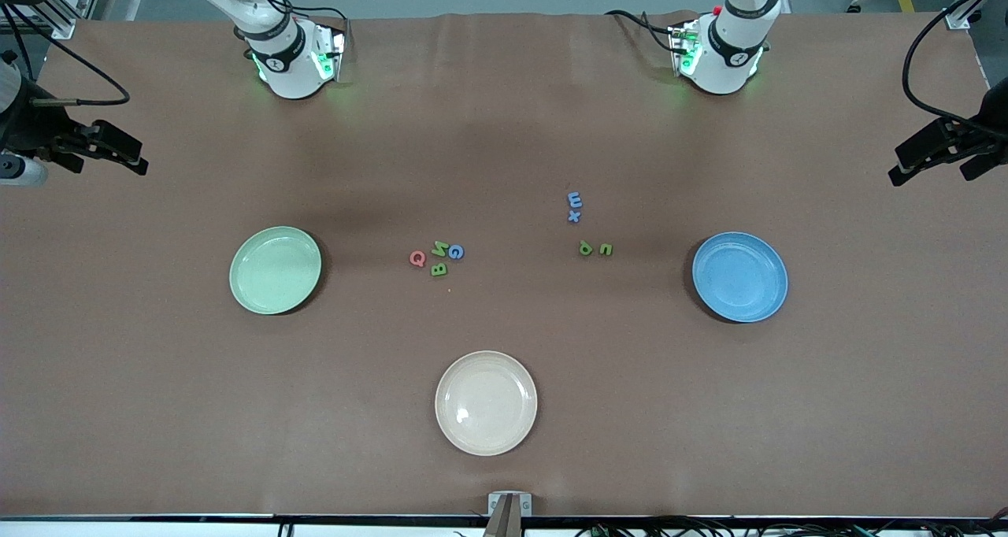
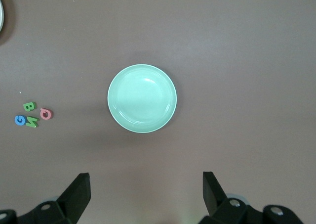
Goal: Sort upper and lower case letters into plates
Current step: 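Move both grippers out from rest toward the foam letters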
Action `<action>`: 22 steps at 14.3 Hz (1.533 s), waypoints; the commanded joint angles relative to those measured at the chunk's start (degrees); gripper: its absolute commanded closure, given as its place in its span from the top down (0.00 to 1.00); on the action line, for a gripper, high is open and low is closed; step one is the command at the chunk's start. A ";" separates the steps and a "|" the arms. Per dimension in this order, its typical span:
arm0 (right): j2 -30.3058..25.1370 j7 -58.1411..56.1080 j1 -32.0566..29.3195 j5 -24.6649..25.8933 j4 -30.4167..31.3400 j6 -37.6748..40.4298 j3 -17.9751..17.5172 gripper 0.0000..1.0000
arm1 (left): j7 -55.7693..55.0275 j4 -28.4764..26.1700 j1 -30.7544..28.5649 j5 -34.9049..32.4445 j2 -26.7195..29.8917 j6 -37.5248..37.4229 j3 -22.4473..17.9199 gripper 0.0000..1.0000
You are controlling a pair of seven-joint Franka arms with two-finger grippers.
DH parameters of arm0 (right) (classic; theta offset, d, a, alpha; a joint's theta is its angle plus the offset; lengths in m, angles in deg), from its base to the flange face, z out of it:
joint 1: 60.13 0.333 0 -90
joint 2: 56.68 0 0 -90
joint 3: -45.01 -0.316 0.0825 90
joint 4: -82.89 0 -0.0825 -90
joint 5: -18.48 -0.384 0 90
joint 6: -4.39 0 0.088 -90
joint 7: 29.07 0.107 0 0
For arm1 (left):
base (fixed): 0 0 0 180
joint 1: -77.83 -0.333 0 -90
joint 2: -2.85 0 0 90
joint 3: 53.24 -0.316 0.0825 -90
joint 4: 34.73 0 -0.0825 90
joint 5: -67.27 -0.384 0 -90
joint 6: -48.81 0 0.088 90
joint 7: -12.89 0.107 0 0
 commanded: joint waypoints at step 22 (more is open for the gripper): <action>17.80 -1.01 -0.84 -0.83 -9.93 -0.41 -0.56 1.00 | -35.49 -7.95 16.43 7.67 -14.46 12.42 7.63 1.00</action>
